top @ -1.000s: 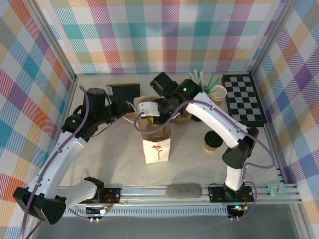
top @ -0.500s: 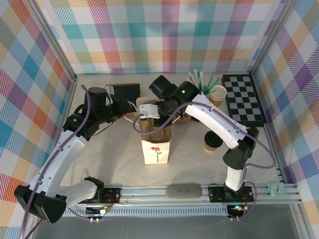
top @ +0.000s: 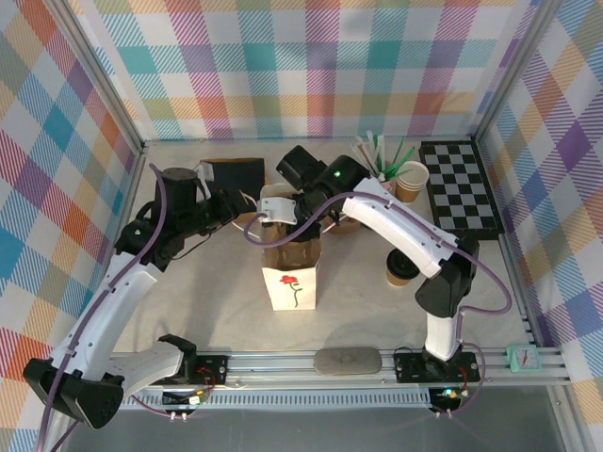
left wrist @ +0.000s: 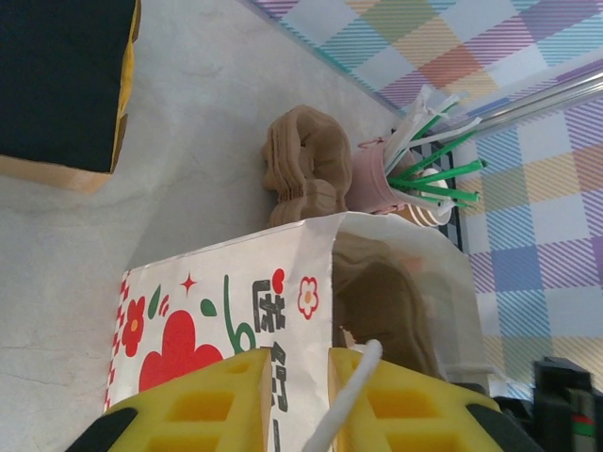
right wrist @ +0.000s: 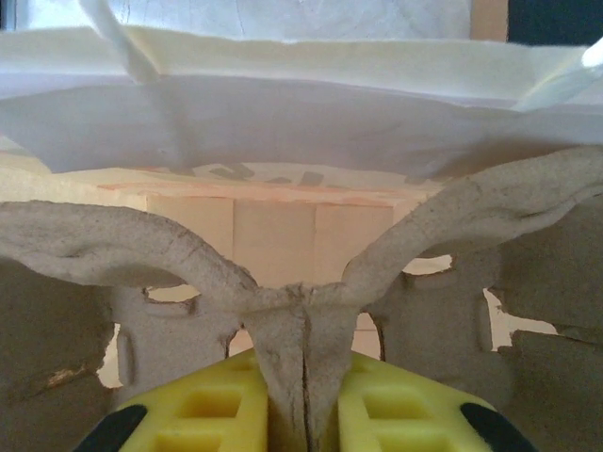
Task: Pack the takeout coffee
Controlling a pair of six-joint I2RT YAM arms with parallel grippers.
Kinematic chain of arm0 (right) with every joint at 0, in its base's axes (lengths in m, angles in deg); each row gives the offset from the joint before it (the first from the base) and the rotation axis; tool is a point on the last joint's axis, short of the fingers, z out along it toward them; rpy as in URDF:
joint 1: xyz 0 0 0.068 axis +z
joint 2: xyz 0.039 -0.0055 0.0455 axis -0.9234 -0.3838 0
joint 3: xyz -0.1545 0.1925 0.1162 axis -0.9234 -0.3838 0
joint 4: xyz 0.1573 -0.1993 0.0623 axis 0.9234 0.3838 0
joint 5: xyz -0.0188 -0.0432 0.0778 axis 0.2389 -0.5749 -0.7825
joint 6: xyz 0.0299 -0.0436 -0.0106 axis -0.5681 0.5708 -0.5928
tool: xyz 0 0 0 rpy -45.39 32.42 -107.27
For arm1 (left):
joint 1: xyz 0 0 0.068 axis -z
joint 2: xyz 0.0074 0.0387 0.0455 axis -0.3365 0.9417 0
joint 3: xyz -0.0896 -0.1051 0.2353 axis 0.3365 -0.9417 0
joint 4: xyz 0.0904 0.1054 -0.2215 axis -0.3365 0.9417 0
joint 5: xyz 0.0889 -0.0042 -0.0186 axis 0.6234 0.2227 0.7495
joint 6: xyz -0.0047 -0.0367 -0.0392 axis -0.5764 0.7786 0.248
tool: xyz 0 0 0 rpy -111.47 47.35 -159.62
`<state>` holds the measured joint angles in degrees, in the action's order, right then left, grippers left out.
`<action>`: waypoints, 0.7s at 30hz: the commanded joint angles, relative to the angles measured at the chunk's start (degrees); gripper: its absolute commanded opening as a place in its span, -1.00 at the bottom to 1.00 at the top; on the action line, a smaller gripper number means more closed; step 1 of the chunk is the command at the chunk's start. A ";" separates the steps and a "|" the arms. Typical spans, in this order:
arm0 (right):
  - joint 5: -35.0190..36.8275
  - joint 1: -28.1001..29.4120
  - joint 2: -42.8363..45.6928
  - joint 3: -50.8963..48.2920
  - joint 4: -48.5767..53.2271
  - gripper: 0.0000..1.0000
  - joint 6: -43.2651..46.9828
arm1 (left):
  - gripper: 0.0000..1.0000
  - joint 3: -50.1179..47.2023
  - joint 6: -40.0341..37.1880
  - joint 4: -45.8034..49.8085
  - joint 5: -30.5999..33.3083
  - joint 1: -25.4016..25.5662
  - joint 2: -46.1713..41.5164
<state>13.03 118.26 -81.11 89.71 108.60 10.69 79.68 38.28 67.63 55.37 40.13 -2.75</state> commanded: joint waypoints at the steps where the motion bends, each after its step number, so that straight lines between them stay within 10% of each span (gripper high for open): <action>1: -0.08 0.48 -0.75 1.67 2.00 -0.55 -1.88 | -0.54 -0.86 -0.50 -0.84 -0.88 -0.78 -1.91; 21: 5.91 1.60 -1.86 -1.91 2.79 -0.56 -5.18 | -0.92 -1.40 -0.80 -0.84 -0.01 -0.78 -4.12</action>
<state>18.24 119.55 -82.33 89.36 110.35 6.69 77.98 38.15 67.63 55.20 40.13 -4.98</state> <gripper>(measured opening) 0.222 0.062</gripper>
